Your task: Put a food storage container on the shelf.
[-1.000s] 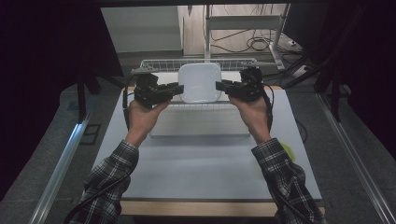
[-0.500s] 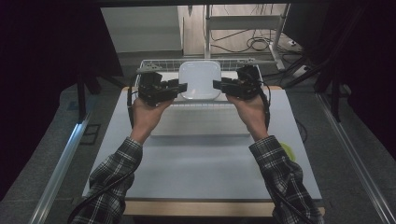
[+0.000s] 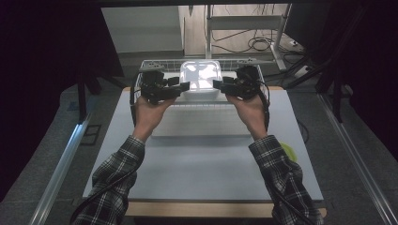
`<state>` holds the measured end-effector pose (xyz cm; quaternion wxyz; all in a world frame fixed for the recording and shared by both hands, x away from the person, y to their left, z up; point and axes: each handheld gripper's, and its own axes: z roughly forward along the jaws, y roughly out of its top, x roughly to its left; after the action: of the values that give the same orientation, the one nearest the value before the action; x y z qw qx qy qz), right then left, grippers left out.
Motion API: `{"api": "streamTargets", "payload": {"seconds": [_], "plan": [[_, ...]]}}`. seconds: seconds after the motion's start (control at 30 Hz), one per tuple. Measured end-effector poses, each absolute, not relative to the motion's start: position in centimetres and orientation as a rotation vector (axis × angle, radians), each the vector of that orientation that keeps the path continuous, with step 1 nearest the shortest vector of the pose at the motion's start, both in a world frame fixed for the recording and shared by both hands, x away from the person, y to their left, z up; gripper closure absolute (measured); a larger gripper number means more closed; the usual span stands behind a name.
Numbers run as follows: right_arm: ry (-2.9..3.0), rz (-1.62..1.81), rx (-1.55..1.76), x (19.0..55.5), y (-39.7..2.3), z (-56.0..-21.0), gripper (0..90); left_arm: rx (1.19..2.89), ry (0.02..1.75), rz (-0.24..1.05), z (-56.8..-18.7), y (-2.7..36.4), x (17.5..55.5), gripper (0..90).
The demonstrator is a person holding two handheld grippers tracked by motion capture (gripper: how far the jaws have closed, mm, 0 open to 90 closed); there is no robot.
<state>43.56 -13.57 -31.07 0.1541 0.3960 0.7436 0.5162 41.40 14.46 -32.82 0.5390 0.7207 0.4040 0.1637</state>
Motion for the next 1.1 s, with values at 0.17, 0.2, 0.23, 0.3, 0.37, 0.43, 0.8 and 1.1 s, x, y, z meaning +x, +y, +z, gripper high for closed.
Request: {"api": "streamTargets", "payload": {"seconds": [0.17, 0.2, 0.23, 0.3, 0.37, 0.43, 0.8, 1.1], "plan": [[2.119, 1.482, 1.144, 43.8, -13.5, -31.1, 50.6, 1.706, 0.975, 0.402, -32.8, 14.6, 41.9, 42.9], [2.115, 1.478, 1.144, 43.8, -13.4, -31.0, 50.2, 1.705, 0.980, 0.408, -32.8, 14.6, 42.0, 42.3], [2.111, 1.475, 1.142, 43.8, -13.4, -31.0, 50.0, 1.704, 0.981, 0.415, -32.7, 14.6, 42.1, 41.9], [2.101, 1.465, 1.142, 43.9, -13.3, -31.0, 49.2, 1.700, 0.985, 0.432, -32.7, 14.5, 42.2, 41.1], [2.091, 1.466, 1.152, 44.1, -13.3, -31.0, 48.5, 1.698, 0.989, 0.449, -32.7, 14.4, 42.4, 39.7], [2.083, 1.470, 1.158, 44.2, -13.3, -31.1, 47.9, 1.696, 0.988, 0.478, -32.7, 14.3, 42.6, 37.4], [2.025, 1.489, 1.131, 43.7, -13.6, -30.8, 39.3, 1.673, 0.978, 0.499, -31.8, 14.6, 42.4, 27.3], [2.060, 1.526, 1.085, 42.0, -14.3, -31.2, 31.7, 1.692, 0.908, 0.443, -32.4, 15.2, 40.6, 16.7]]}}
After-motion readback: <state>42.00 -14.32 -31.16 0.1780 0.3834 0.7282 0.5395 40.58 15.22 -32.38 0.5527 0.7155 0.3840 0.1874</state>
